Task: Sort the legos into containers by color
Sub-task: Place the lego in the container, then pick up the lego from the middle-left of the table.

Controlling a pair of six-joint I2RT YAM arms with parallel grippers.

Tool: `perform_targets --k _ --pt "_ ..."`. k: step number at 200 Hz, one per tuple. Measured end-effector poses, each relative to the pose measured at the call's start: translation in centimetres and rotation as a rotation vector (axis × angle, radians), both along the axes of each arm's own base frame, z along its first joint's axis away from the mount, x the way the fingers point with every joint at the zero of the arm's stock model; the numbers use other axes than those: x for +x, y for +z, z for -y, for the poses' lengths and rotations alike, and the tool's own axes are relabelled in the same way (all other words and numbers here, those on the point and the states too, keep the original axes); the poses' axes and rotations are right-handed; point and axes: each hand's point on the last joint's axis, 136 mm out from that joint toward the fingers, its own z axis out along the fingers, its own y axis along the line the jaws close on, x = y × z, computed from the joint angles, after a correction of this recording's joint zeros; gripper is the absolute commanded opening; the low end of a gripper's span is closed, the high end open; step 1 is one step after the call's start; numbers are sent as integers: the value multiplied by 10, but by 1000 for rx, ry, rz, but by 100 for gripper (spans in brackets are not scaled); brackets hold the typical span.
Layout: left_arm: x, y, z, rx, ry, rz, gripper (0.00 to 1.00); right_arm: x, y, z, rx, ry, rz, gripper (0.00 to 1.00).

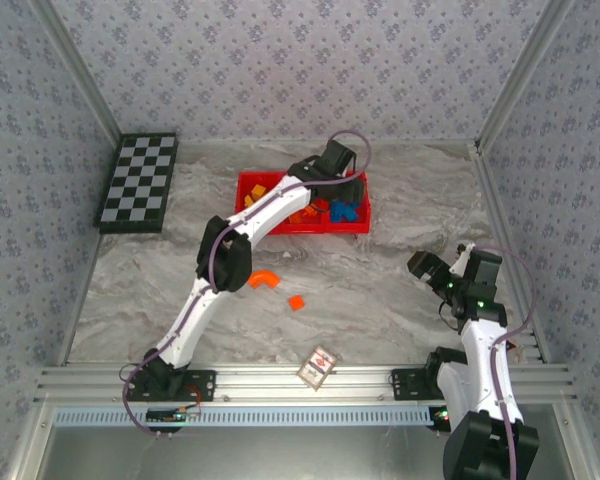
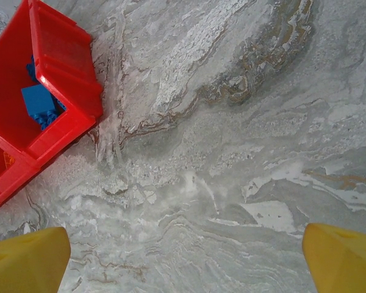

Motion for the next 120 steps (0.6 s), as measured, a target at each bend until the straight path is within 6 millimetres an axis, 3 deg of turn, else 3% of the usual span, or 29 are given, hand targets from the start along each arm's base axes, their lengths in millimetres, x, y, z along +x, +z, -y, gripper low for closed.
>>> perform_targets --k 32,63,91,108,120 --pt "-10 16 1 14 -48 28 78 0 0 0 2 0 0 100" --pt "-39 57 -8 41 -109 93 88 0 0 0 4 -1 1 100" --pt "-82 90 -38 58 -122 149 99 0 1 1 3 -2 6 100" --pt "-106 94 -64 69 -103 157 100 0 1 1 3 -5 6 100" --pt "-119 86 -84 82 -70 145 100 0 2 2 2 -6 7 100"
